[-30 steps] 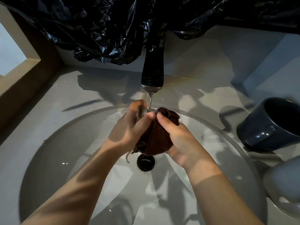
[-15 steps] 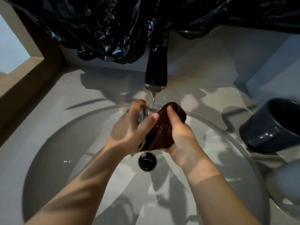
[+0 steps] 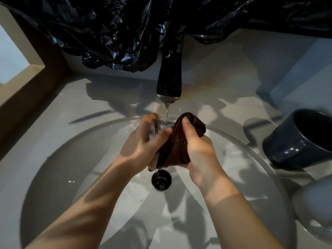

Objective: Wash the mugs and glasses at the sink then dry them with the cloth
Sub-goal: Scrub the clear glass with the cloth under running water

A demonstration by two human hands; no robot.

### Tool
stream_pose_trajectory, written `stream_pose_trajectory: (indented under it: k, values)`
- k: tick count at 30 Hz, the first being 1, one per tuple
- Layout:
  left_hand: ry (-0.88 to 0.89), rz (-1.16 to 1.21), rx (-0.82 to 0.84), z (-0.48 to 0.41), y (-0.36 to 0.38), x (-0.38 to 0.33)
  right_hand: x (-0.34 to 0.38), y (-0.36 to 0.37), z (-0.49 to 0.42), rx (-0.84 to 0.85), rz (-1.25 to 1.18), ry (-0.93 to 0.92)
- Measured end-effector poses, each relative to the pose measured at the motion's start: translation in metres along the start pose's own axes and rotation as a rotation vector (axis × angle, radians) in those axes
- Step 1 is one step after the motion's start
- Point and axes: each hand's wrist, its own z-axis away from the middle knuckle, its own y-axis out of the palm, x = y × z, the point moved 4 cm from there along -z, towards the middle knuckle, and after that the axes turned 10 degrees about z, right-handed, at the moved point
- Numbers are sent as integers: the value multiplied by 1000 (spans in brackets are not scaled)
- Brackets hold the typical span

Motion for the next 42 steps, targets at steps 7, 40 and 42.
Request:
stream_pose_trajectory:
  k: [7, 40, 42]
  values:
    - [-624, 851, 65, 10, 19, 6, 18, 5, 15, 11, 360, -406]
    - [-100, 117, 1, 5, -3, 0, 5, -9, 8, -174, -102, -170]
    - [-97, 8, 126, 9, -7, -1, -1, -9, 6, -177, -57, -111]
